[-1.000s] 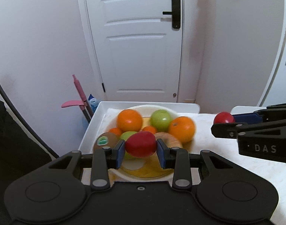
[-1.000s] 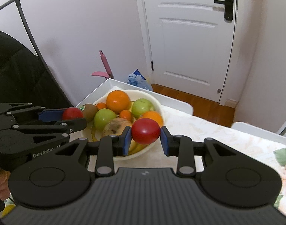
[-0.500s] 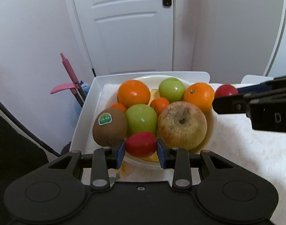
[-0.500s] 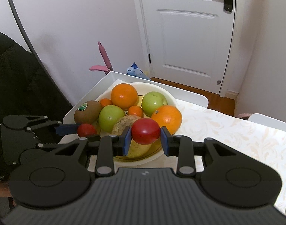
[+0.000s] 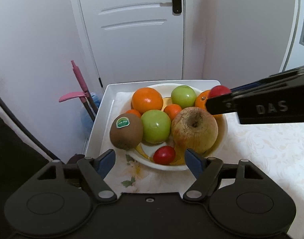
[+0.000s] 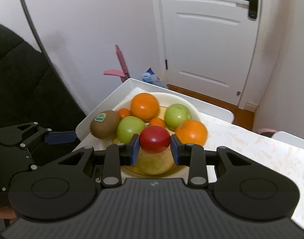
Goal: Organize fruits
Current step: 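Release the tomato onto the plate with the left tool while the right tool releases its tomato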
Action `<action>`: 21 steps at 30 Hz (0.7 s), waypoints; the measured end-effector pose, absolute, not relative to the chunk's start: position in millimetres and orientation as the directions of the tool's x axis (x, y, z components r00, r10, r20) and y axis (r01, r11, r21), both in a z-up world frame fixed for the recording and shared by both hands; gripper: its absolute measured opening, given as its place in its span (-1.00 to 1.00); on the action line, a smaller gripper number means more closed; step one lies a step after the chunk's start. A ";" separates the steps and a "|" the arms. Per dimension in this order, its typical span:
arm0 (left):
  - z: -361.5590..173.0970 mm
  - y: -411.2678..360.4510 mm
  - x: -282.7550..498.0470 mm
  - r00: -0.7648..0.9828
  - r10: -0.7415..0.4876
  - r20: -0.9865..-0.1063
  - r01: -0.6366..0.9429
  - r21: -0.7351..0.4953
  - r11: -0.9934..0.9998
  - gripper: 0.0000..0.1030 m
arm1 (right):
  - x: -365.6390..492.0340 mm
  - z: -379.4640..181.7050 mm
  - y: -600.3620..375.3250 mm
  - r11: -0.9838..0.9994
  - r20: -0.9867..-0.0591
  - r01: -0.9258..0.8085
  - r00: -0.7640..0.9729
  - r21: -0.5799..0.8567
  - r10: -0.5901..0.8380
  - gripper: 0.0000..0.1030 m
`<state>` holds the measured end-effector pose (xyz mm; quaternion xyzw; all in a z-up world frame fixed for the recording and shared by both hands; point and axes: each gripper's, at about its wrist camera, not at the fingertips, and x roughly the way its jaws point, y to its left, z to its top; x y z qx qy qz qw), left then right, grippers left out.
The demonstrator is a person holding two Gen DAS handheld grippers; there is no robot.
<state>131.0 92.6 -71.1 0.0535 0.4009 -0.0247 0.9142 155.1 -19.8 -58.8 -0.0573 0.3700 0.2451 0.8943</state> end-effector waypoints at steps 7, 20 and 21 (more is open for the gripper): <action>-74.5 104.4 117.3 0.665 0.011 -0.747 0.065 0.073 0.995 0.57 | 156.8 -66.1 10.0 0.836 -0.701 -0.545 0.572 0.065 0.427 -0.07; -90.8 121.5 109.8 0.635 0.038 -0.771 0.033 0.076 0.997 0.57 | 154.7 -90.5 44.6 0.785 -0.720 -0.619 0.543 0.003 0.432 0.21; -91.6 122.1 109.5 0.633 0.038 -0.773 0.032 0.075 0.997 0.57 | 153.0 -90.4 46.3 0.782 -0.718 -0.623 0.549 -0.010 0.428 0.31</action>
